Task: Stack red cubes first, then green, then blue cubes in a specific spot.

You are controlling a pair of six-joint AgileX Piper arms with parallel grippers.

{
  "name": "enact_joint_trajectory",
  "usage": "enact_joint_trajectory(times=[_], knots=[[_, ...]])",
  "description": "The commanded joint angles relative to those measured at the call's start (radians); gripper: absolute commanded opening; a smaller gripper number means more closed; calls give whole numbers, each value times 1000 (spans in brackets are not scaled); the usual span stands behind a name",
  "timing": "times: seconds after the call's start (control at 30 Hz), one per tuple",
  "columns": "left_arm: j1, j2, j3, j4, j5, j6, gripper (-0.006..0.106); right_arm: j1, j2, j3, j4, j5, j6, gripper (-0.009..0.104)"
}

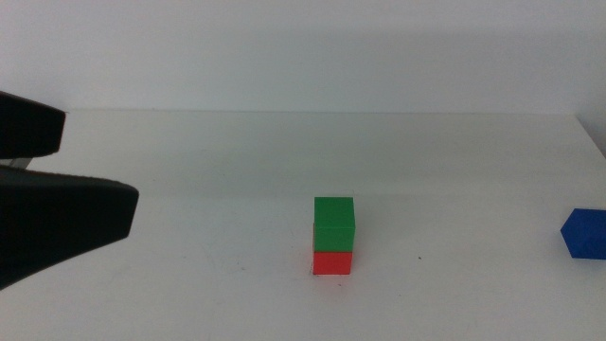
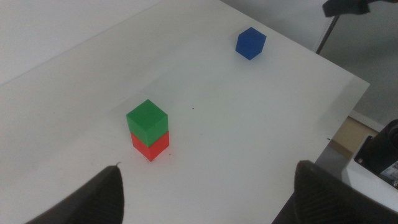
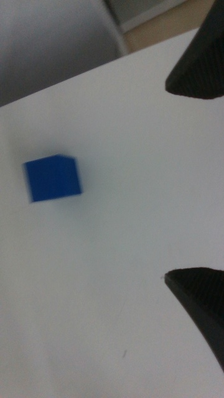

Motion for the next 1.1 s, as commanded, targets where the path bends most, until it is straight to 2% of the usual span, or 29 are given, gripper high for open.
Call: enact_joint_trajectory(times=[0.0, 0.07, 0.17, 0.27, 0.43, 0.63, 0.77, 1.0, 1.07], knots=[[0, -3, -1, -1, -12, 1, 94, -4, 49, -11, -33, 11, 3, 93], [0, -3, -1, -1, -12, 1, 94, -4, 94, -11, -27, -7, 8, 93], [0, -3, -1, -1, -14, 2, 94, -4, 167, -12, -1, -30, -119, 93], [0, -3, -1, -1, -14, 4, 94, -4, 261, -37, -1, -83, -135, 93], [0, -3, -1, -1, -14, 4, 94, -8, 493, -169, -1, -58, -219, 93], [0, -3, -1, -1, -14, 4, 94, -70, 752, -298, 44, -68, -299, 93], [0, -3, -1, -1, -12, 4, 94, -101, 878, -362, 43, -76, -318, 93], [0, -3, -1, -1, -12, 4, 94, -106, 1029, -377, 36, -234, -334, 93], [0, -3, -1, -1, -12, 4, 94, -106, 1061, -377, 34, -262, -334, 89]])
